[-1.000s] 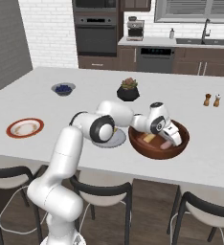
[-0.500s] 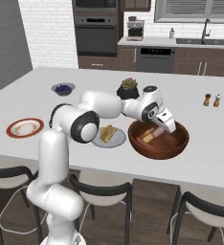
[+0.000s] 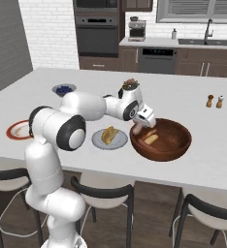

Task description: Place one bun and one sausage from the bowl on each plate.

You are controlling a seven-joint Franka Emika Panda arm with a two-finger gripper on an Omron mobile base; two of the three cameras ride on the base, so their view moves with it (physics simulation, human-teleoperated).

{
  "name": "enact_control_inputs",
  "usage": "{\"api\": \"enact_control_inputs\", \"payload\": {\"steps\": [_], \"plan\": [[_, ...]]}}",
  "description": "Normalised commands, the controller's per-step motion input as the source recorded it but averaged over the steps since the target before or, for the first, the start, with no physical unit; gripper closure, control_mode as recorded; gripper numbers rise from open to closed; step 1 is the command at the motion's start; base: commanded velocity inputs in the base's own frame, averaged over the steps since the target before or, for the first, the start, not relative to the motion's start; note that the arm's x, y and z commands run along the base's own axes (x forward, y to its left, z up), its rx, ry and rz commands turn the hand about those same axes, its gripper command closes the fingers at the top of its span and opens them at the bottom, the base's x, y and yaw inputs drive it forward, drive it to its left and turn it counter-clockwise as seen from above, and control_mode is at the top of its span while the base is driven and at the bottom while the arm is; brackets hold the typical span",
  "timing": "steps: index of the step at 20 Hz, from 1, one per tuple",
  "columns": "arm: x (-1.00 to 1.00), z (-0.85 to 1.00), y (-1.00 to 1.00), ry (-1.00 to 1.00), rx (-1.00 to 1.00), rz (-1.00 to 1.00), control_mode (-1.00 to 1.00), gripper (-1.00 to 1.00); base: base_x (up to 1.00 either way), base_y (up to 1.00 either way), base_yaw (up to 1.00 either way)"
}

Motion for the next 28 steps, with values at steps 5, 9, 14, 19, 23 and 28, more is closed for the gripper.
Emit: {"api": "enact_control_inputs", "payload": {"steps": [5,9,14,19,23,28], "plan": [[0.26,0.03,1.0,0.05,0.11,0.22,-1.0,1.0,0.0,0.0,0.0],[0.29,0.12,0.96,0.21,0.06,0.15,-1.0,1.0,0.0,0.0,0.0],[-0.07,-0.5,0.16,0.17,-0.04,0.04,-1.0,1.0,0.0,0.0,0.0],[-0.12,-0.67,0.06,0.05,-0.06,-0.02,-1.0,1.0,0.0,0.0,0.0],[0.09,-0.44,0.41,0.0,-0.01,-0.02,-1.0,1.0,0.0,0.0,0.0],[0.0,-0.38,-0.01,0.0,-0.01,-0.03,-1.0,1.0,0.0,0.0,0.0]]}}
